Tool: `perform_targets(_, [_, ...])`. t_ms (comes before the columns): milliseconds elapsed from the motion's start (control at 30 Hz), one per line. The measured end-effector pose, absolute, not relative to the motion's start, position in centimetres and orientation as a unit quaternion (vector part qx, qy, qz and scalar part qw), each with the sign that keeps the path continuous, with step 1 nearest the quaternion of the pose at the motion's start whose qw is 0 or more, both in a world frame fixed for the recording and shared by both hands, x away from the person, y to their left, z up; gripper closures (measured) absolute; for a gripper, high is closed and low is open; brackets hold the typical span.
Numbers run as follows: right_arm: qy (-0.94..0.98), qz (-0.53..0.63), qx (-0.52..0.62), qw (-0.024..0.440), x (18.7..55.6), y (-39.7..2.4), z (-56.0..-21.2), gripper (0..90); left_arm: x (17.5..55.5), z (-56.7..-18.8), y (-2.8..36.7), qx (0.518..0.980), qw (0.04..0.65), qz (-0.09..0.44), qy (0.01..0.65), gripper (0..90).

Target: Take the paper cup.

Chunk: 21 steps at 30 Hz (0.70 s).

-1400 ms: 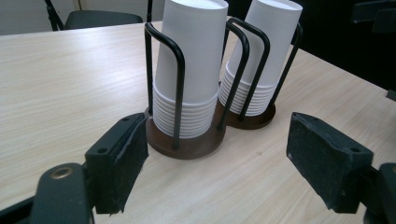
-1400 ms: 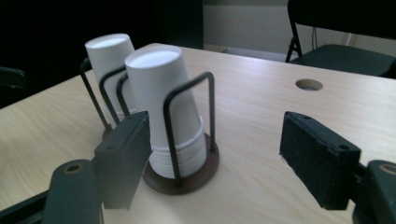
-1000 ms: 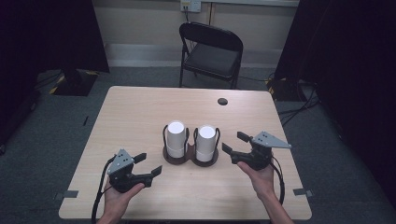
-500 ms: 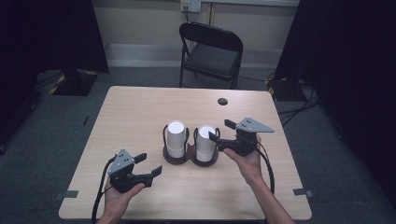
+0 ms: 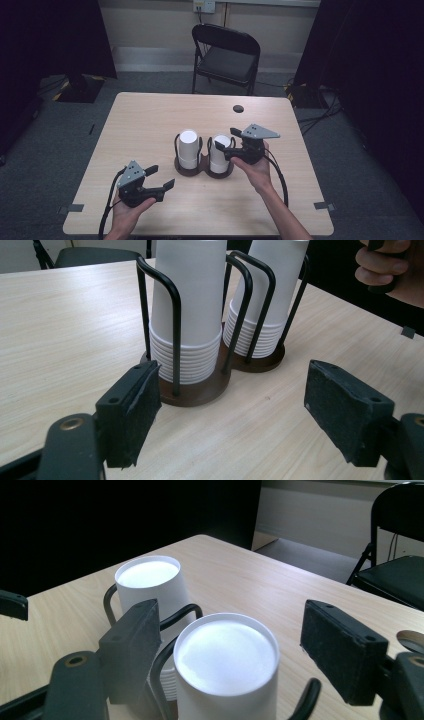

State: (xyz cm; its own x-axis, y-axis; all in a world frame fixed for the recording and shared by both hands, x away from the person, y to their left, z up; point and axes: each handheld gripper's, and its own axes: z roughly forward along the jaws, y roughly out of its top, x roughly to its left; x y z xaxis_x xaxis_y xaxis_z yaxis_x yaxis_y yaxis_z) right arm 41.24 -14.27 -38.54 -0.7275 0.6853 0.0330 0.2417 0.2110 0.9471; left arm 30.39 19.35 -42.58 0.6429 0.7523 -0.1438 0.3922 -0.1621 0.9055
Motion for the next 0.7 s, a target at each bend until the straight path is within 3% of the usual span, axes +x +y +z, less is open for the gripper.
perform_targets(700, [0.777, 0.515, 0.303, 0.199, 42.3, -13.4, -40.4, 27.3, 30.5, -42.5, 19.7, 0.740, 0.520, 0.176, 0.388, 23.1])
